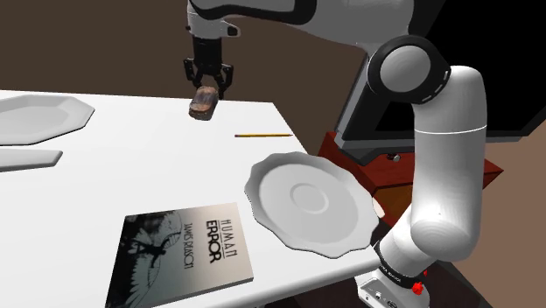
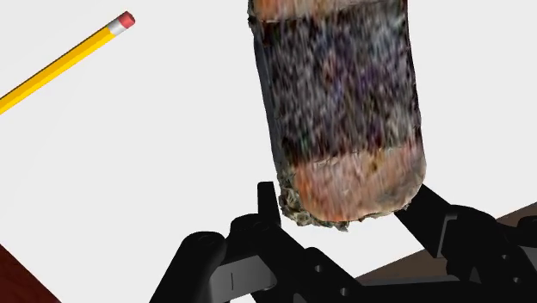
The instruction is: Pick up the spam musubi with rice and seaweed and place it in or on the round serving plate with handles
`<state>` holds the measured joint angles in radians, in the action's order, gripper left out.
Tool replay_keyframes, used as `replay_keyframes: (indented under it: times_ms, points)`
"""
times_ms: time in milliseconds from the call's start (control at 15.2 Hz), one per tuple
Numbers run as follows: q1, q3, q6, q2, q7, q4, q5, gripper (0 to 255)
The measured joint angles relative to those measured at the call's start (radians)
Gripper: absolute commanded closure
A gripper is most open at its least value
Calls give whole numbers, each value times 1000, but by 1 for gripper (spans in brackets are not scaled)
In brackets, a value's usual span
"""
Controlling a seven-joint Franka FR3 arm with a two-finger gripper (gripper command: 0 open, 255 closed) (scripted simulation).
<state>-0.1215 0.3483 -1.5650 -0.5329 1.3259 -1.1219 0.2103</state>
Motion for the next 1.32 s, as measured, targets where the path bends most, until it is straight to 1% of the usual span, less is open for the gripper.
replay_keyframes:
  times_ms: [330,660,726,792,858,990,1122,1320]
  points:
    - [-17,-1,79,-23,-6,103,6,255]
    - [-45,-7,181,-73,-16,257,20,255]
    - [-36,-3,172,-44,-12,218,13,255]
    - [-16,4,145,10,-10,136,-1,255]
    - [6,13,104,79,-3,27,-20,255]
    - [40,22,56,186,-6,-123,-52,255]
    - [63,30,11,293,-6,-271,-87,255]
    - [89,30,-34,437,-22,-449,-138,255]
